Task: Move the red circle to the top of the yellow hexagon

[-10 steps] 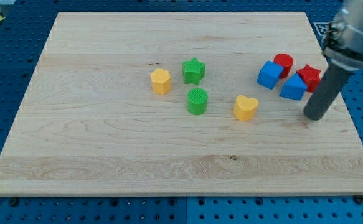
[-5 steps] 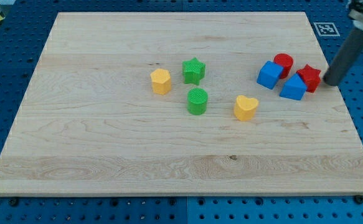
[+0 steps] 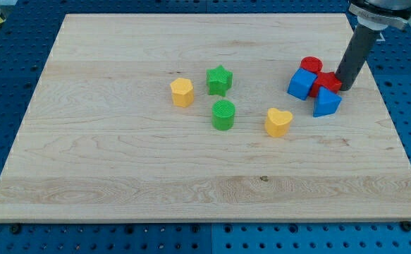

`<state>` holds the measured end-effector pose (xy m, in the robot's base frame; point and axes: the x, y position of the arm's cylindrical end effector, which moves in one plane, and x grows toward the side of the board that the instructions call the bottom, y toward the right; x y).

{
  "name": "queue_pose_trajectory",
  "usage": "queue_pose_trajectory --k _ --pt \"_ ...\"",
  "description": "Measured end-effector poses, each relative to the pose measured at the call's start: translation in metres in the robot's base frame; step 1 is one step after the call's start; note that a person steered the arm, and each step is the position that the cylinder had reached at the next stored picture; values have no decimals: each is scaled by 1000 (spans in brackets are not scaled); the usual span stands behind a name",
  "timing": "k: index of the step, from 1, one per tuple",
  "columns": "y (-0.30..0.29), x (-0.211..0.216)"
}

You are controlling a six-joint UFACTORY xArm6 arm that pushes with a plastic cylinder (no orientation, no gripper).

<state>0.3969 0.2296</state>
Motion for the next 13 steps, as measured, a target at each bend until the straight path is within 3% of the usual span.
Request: queue_pose_trajectory --k 3,7,9,13 --pt "-45 -15" --pt "-3 -43" --pt "-9 -50" --pt "-103 -44"
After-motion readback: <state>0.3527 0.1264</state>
